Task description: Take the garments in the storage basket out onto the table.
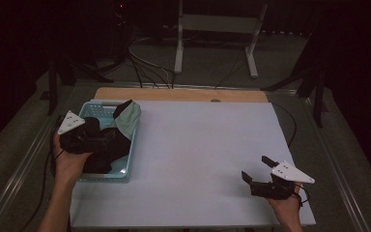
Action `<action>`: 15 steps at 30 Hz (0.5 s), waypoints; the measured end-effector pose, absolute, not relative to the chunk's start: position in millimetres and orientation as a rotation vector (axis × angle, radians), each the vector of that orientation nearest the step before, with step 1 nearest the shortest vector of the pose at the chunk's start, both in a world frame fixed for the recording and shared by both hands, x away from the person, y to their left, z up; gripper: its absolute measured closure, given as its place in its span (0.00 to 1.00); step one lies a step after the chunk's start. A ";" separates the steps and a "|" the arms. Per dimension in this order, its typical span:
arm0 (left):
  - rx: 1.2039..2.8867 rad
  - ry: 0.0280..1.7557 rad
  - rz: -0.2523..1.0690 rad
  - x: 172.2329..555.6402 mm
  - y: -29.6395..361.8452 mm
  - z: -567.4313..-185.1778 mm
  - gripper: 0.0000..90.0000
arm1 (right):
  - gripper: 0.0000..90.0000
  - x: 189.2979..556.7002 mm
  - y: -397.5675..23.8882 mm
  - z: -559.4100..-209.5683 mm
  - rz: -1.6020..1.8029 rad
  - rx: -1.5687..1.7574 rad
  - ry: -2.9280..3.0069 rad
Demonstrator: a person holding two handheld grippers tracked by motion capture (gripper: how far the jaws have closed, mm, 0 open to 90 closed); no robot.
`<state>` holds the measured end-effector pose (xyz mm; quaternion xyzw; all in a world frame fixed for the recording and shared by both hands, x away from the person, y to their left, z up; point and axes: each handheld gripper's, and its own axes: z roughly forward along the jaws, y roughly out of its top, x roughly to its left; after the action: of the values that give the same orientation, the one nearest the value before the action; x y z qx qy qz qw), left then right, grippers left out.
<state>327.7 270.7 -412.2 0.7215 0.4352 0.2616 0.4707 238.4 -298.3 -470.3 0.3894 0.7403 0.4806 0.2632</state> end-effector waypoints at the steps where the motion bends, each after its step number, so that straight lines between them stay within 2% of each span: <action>1: 1.764 1.066 0.636 328.6 270.8 -412.0 0.00 | 0.08 238.5 -298.3 -470.4 1.299 1.052 2.003; 15: 1.793 1.083 0.630 342.0 268.5 -411.7 0.00 | 0.08 239.0 -297.5 -471.2 1.292 1.050 2.014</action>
<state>342.0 268.5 -411.7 0.7281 0.4398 0.2560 0.4592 239.0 -297.5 -471.2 0.3880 0.7439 0.4773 0.2612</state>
